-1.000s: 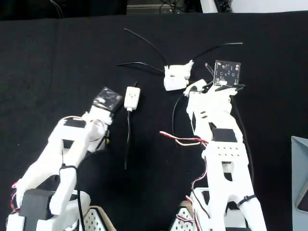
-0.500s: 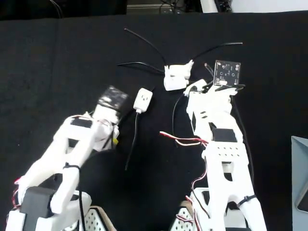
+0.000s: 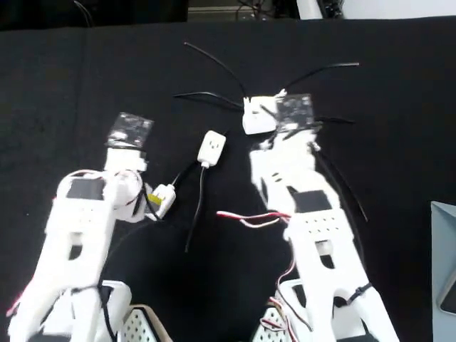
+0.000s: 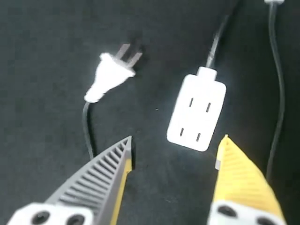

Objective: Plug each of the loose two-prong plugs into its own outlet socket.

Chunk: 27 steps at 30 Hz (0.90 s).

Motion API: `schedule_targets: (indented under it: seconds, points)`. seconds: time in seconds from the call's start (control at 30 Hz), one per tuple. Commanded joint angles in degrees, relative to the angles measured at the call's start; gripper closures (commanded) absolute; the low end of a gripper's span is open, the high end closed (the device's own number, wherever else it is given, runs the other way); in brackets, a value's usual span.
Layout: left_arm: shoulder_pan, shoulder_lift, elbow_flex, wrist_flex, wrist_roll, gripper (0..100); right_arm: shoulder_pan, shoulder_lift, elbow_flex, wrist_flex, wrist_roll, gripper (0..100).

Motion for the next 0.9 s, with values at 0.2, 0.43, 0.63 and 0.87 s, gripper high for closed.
schedule_targets:
  seconds: [0.2, 0.43, 0.63, 0.87]
  points:
    - [-18.24, -22.15, 8.4, 2.55, 4.66, 71, -14.86, -0.22, -4.35, 3.78, 0.79, 98.6]
    - [-23.16, -26.81, 17.54, -2.64, 4.48, 71, -29.1, 0.13, -4.79, 5.45, 2.02, 98.6]
    - [-23.16, -26.81, 22.64, -7.47, 4.57, 71, -36.13, 0.66, -4.09, 0.88, 5.8, 98.6]
    - [-23.16, -26.81, 22.81, -7.91, 4.92, 71, -37.98, 11.03, -6.73, -6.15, 9.32, 98.6]
